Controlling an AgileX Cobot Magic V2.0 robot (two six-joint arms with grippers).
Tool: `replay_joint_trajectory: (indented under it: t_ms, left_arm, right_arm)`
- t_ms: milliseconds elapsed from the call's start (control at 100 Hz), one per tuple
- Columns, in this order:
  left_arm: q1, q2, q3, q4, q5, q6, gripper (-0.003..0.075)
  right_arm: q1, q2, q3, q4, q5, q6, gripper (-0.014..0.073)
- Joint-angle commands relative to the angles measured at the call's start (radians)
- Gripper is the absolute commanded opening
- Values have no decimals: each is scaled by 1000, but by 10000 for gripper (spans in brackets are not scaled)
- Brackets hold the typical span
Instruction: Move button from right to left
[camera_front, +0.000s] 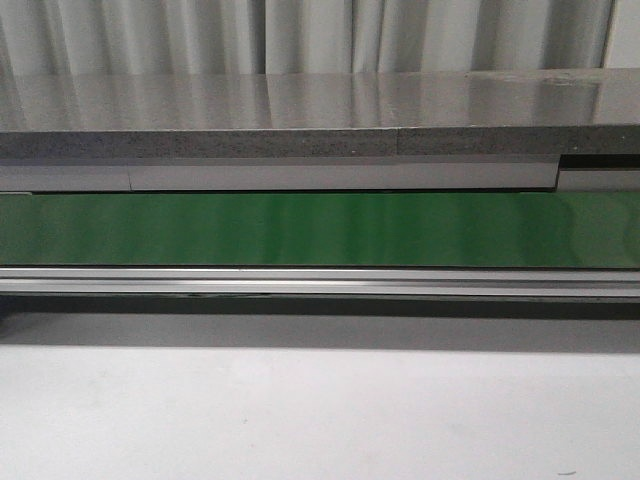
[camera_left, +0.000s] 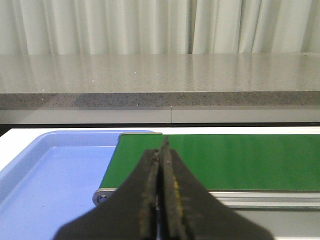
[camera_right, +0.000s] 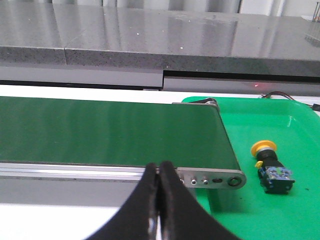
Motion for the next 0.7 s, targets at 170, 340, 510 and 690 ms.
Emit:
replay_joint_trajectory:
  t_ms: [170, 340, 510, 690]
  left_arm:
    - [-9, -30, 45, -4, -83, -10, -20]
    - [-9, -30, 45, -4, -83, -10, -20]
    - [-9, -30, 45, -4, -83, -10, -20]
    - [-9, -30, 45, -4, -83, -10, -20]
  right_arm:
    - [2, 189, -273, -24, 52, -5, -68]
    - [2, 363, -415, -24, 70, -5, -68]
    - [2, 540, -559, 31, 189, -5, -68]
    - [1, 695, -681, 31, 299, -1, -68]
